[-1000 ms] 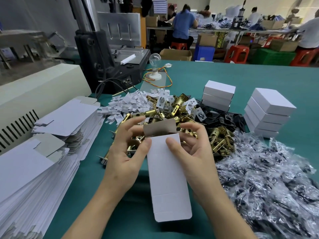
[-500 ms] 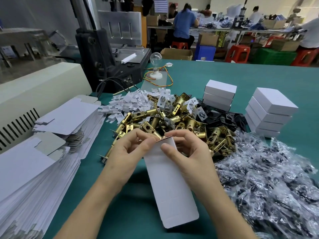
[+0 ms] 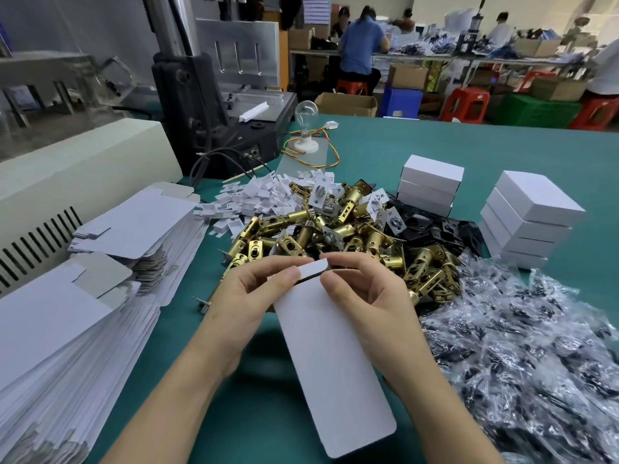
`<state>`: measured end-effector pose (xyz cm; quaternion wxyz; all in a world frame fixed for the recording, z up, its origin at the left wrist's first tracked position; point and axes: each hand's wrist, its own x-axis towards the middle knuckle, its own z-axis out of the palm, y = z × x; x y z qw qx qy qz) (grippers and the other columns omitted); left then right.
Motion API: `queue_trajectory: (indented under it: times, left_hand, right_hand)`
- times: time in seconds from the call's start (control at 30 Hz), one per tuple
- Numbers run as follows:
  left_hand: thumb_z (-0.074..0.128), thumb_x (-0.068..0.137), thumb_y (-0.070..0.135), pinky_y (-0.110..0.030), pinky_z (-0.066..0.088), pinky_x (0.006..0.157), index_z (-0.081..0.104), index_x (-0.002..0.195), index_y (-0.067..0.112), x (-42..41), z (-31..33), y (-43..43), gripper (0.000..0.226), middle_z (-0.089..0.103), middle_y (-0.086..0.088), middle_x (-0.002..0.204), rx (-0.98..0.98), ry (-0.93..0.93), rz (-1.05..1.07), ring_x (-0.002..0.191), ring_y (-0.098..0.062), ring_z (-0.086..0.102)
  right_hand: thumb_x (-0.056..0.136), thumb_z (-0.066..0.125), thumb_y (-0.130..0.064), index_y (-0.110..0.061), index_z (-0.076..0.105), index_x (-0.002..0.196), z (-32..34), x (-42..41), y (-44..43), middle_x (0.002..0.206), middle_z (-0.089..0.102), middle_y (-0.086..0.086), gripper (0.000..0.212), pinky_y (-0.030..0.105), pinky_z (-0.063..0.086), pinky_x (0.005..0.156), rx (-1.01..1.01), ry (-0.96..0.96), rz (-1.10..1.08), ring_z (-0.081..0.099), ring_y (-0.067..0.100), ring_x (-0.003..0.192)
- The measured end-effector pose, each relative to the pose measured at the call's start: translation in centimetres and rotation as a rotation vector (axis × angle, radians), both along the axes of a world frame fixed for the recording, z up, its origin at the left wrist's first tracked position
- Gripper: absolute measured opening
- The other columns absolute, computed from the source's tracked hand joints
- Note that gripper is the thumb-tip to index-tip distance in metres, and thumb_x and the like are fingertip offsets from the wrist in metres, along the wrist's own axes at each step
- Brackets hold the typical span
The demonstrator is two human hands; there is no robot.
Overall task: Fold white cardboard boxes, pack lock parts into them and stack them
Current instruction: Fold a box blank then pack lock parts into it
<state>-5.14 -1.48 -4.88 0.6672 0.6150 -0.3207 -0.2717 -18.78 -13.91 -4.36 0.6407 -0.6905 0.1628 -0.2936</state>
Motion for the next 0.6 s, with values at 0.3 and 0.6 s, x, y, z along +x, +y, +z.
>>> queue_trajectory:
  times: [0.3,0.6]
  left_hand:
    - [0.074,0.079,0.053,-0.013,0.051,0.071,0.080,0.087,0.031,0.12,-0.33,0.02,0.024,0.076,0.004,0.089,0.018,-0.068,-0.018,0.083,-0.004,0.068]
    - [0.075,0.076,0.055,-0.024,0.049,0.075,0.074,0.080,0.025,0.24,-0.50,0.04,0.030,0.073,0.000,0.085,0.035,-0.052,-0.007,0.081,-0.010,0.065]
  right_hand:
    - [0.097,0.072,-0.025,-0.031,0.073,0.107,-0.19,-0.05,0.24,0.098,0.078,-0.006,0.012,0.027,0.059,0.074,-0.081,0.042,-0.016,0.074,0.011,0.091]
    - [0.095,0.073,-0.026,-0.033,0.073,0.110,-0.38,-0.02,0.24,0.100,0.078,-0.009,0.017,0.024,0.058,0.080,-0.123,0.046,-0.023,0.074,0.008,0.097]
